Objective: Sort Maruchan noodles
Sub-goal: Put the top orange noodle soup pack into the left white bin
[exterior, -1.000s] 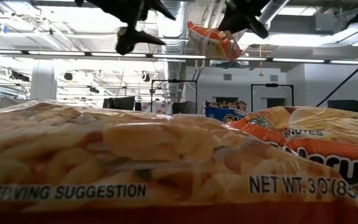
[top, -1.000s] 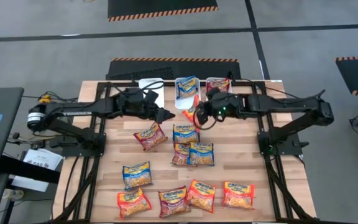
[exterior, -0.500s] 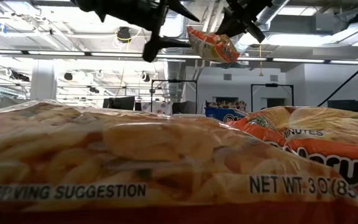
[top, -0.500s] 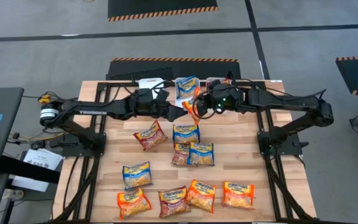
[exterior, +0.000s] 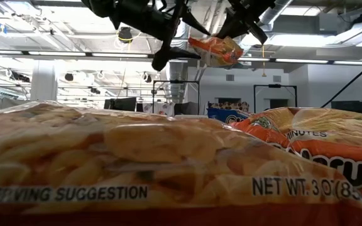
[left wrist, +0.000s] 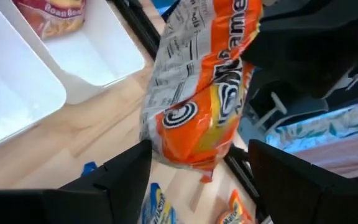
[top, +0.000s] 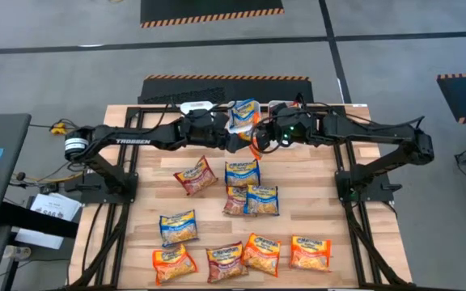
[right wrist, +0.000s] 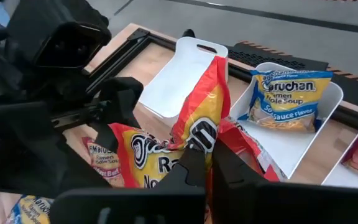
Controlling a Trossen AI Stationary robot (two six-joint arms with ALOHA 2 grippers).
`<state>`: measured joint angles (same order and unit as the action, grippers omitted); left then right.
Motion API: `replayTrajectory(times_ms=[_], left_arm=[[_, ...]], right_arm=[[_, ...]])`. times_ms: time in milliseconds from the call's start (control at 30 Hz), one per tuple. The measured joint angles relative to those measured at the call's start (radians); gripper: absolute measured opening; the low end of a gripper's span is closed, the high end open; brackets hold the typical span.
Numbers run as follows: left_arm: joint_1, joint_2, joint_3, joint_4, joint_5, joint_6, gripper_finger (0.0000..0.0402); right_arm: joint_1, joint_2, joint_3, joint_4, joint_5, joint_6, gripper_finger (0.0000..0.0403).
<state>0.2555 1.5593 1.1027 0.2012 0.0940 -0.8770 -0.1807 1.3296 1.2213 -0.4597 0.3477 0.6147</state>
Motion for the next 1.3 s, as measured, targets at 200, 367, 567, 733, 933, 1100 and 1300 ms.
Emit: replayTrajectory(times_ms=[200,367,567,733,933,1100,1300], left_arm=[[0.028,0.000,0.000,-0.015,-0.012,0.002,0.0258],[0.033,0.000,0.000,0.039,-0.011,0.024,0.0258],[0.033,-0.001,0.000,0.162,0.016,0.038,0.0258],[0.033,-0.001,0.000,0.160,0.038,0.045,0.0258],[0.032,-0.001,0.000,0.156,0.059,0.045,0.0222],[0.032,-0.001,0.000,0.153,0.084,0.049,0.0149],[0.032,-0.001,-0.001,0.153,0.085,0.078,0.0053]], right_arm=[[-0.005,0.000,0.007,-0.004,-0.020,-0.003,0.0007],[-0.005,0.000,0.042,0.008,-0.037,-0.037,0.0007],[-0.003,0.000,0.042,0.007,-0.044,-0.017,0.0007],[0.010,0.000,0.041,0.041,-0.051,-0.014,0.0007],[0.010,0.000,0.041,0.053,-0.051,-0.013,0.0007],[0.010,0.000,0.041,0.054,-0.051,-0.012,0.0007],[0.010,0.000,0.040,0.053,-0.053,-0.013,0.0038]])
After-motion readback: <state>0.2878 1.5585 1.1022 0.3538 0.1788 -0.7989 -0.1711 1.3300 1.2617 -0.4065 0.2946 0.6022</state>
